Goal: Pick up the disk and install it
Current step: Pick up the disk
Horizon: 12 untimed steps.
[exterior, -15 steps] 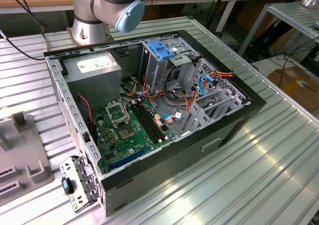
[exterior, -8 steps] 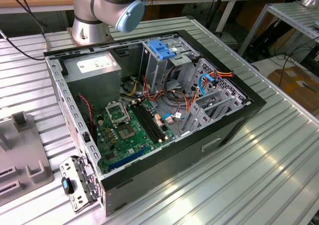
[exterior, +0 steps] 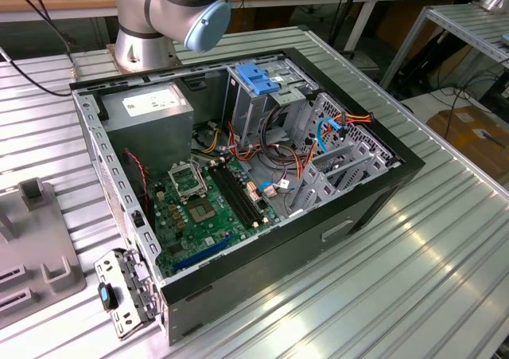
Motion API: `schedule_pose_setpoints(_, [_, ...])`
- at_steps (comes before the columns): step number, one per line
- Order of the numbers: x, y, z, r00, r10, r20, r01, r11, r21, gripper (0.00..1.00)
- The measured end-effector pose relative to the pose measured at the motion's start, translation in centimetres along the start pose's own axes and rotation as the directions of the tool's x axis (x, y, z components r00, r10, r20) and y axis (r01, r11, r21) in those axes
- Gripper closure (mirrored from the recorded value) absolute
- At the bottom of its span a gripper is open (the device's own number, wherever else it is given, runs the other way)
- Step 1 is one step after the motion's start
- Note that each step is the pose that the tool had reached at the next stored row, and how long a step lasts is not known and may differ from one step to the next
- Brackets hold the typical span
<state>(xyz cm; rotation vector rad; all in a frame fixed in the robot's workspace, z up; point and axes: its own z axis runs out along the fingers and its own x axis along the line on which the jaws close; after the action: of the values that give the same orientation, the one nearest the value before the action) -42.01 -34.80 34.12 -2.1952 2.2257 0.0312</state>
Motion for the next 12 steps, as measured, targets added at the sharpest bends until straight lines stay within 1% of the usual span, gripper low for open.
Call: schedule_pose_setpoints(12, [0.0, -0.08, 0.0, 1.0, 0.0, -0.0001, 0.0, 1.0, 0.0, 0.89])
